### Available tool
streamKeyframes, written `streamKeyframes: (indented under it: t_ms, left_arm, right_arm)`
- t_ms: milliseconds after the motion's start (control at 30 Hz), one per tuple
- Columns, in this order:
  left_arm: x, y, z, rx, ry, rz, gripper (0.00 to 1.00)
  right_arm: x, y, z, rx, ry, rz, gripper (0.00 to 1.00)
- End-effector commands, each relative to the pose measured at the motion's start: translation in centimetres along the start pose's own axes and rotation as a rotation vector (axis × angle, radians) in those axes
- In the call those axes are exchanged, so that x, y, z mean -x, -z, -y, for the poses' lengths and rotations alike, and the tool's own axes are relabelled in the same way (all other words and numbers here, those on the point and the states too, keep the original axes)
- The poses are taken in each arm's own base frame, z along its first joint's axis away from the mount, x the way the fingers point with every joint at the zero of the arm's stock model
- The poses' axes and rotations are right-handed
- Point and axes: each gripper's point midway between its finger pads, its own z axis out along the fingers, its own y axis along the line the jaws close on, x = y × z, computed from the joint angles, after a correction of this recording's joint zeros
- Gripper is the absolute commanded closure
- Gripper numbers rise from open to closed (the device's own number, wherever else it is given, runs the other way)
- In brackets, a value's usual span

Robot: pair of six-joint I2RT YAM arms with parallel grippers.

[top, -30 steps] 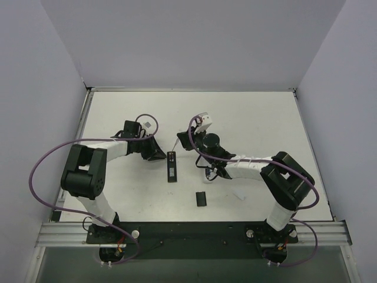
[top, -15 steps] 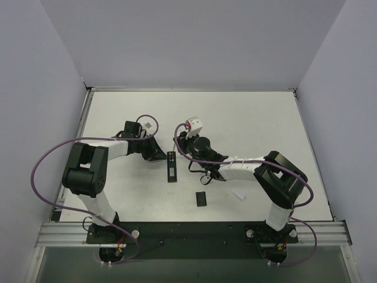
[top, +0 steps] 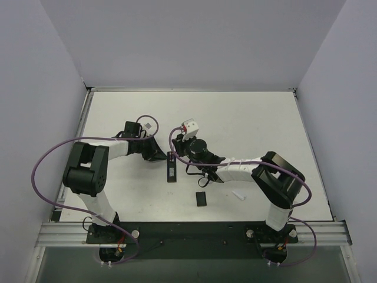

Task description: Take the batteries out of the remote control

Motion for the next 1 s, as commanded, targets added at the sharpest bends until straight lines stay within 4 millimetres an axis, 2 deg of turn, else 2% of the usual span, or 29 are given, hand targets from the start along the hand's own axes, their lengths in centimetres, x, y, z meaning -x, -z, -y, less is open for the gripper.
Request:
streamKeyframes:
  t_ms: [0, 167, 300, 467, 533, 633, 933, 967]
  left_arm:
    - [1.0, -0.1, 0.5, -0.014, -0.032, 0.024, 0.76]
    - [1.5, -0.3, 0.4, -0.014, -0.032, 0.032, 0.76]
    - [1.6, -0.5, -0.1, 0.013, -0.042, 0.033, 0.79]
    - [1.6, -0.8, -1.0, 0.047, -0.039, 0.031, 0.82]
    - [1.7, -0.7, -1.2, 0.061, -0.048, 0.035, 0.83]
    - [1.6, -0.9, -1.5, 0.071, -0.049, 0.028, 0.84]
    - [0.9, -1.5, -1.4, 0.05, -0.042, 0.003, 0.85]
    - [0.8, -1.5, -1.2, 0.045, -0.047, 0.0, 0.85]
  right_arm:
    - [0.1, -0.1, -0.9, 0.004, -0.031, 0.031, 1.0]
    - [-1.4, 0.7, 0.3, -0.032, -0.13, 0.022, 1.0]
    - [-2.4, 0.9, 2.0, -0.051, -0.228, 0.003, 1.0]
    - [-2.6, 1.2, 3.0, -0.024, -0.345, -0.002, 1.0]
    - [-3.1, 1.2, 4.4, -0.036, -0.387, -0.01, 1.0]
    - [-3.7, 1.3, 5.1, -0.021, -0.448, -0.023, 1.0]
    - [-4.0, 1.6, 5.8, -0.023, -0.518, 0.005, 1.0]
    - [-4.1, 1.7, 5.5, 0.004, -0.528, 0.001, 1.0]
